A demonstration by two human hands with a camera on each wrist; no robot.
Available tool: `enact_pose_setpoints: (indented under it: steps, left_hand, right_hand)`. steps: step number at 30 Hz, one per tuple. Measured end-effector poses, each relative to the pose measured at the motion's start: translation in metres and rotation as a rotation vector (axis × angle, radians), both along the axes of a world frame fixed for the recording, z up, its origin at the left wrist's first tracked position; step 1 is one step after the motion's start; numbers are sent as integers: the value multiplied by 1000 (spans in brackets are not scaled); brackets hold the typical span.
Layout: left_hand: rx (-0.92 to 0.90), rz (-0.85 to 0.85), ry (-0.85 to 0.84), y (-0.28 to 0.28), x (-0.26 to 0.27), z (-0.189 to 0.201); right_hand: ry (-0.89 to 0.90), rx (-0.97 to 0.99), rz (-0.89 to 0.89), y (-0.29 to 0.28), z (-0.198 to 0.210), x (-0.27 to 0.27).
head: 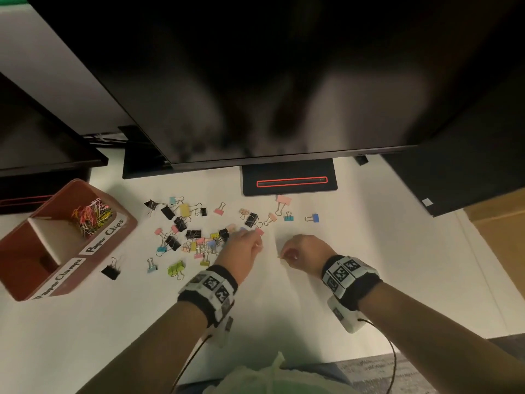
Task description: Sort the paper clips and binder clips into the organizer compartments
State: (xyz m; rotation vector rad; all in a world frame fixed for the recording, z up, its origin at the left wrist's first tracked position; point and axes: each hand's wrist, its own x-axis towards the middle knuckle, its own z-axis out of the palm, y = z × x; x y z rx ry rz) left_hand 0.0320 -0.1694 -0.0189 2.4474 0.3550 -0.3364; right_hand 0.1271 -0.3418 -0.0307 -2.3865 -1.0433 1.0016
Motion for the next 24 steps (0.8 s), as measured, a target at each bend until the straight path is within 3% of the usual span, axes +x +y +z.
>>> enact_pose_setpoints:
  steps: [3,7,10,14,19,21,24]
  left_hand:
    - [-5,196,-102,39,-8,15]
    - [-15,363,-141,81,-13,28]
    - [-49,315,-68,83,-17,24]
    - [-57,176,6,69,-20,11]
    - [65,126,92,65,-24,0]
    - [44,168,74,69,-29,-3]
    - [12,219,12,74,-36,-3]
  right_hand:
    - [-72,25,-7,7,1,6]
    - [-311,243,11,35,8,10]
    - [-300,301,149,60,12,8]
    - [-211,171,335,74,12,2]
    - [-301,-38,176,49,10,1]
    - [-345,24,151,42,11,-3]
    - [-319,187,290,47,11,-14]
